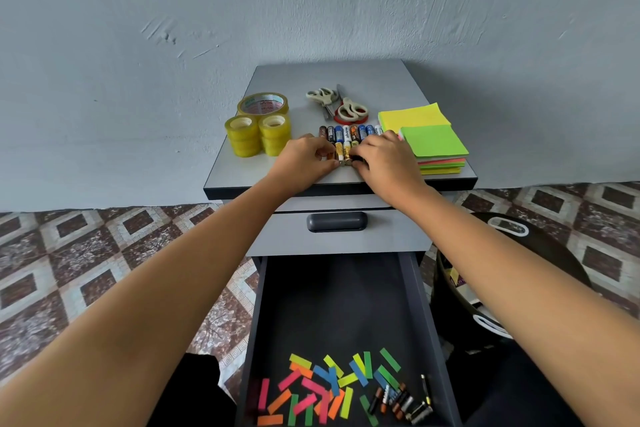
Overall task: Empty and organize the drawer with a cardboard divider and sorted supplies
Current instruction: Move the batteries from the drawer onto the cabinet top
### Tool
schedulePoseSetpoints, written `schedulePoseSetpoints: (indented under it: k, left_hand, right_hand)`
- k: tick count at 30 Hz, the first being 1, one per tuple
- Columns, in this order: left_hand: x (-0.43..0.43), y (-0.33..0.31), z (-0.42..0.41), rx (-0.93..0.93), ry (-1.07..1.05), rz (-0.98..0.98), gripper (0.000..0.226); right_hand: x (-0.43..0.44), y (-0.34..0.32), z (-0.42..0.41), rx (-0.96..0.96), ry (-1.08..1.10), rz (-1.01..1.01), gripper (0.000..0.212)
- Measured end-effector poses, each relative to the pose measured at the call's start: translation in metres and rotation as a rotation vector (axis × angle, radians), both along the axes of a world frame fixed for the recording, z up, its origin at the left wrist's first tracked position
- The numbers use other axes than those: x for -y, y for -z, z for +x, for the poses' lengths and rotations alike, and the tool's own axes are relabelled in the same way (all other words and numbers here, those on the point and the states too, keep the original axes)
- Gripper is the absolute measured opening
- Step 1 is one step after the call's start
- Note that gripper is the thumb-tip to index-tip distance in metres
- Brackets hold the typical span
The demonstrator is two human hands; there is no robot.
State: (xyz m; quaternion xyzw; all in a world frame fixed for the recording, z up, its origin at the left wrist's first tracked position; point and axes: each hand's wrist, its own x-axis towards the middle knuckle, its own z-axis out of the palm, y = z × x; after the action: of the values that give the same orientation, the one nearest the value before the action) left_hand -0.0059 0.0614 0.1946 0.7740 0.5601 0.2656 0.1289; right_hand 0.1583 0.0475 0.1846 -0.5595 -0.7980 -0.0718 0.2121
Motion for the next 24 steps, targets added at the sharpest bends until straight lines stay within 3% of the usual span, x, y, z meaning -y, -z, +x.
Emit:
schedulePoseSetpoints:
  k: [17,24]
  left_hand:
    - [0.0,0.001,-0.002,0.018,0.006,0.012,0.027]
    - [0.022,0.004,-0.006,0.142,0.018,0.087,0.027]
  right_hand:
    - [0.002,0.0,0.002,-0.011,-0.014,0.062,0.027]
    - [0.019,0.006,0.007,-0.104,-0.12,0.184,0.023]
